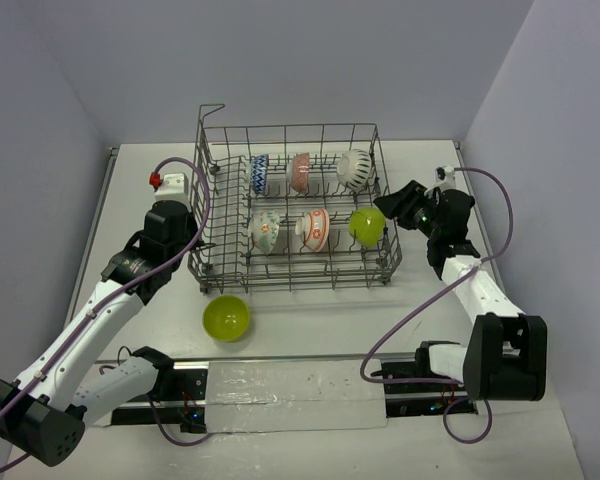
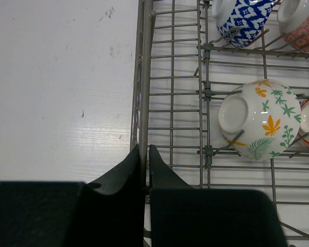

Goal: Load the bowls into the dish rack

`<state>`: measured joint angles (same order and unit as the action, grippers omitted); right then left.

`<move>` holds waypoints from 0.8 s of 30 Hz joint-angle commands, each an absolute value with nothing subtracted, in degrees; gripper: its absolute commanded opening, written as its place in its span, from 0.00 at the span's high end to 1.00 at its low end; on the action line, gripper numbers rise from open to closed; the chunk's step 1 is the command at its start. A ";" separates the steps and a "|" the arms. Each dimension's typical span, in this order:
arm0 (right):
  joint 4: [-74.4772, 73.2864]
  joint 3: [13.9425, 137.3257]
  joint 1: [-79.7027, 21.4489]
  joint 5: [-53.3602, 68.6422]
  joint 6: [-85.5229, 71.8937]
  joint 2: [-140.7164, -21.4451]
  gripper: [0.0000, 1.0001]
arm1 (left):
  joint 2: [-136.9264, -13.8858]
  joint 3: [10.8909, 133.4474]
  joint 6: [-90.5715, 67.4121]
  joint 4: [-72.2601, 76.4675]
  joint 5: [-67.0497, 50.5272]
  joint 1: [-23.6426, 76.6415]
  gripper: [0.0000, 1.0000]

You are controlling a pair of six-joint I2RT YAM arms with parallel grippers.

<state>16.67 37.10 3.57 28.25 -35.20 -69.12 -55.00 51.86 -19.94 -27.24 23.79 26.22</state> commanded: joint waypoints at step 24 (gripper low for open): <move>7.50 50.26 -46.91 32.52 -8.89 -66.51 0.35 | -55.37 52.29 -19.51 -27.42 26.10 25.22 1.00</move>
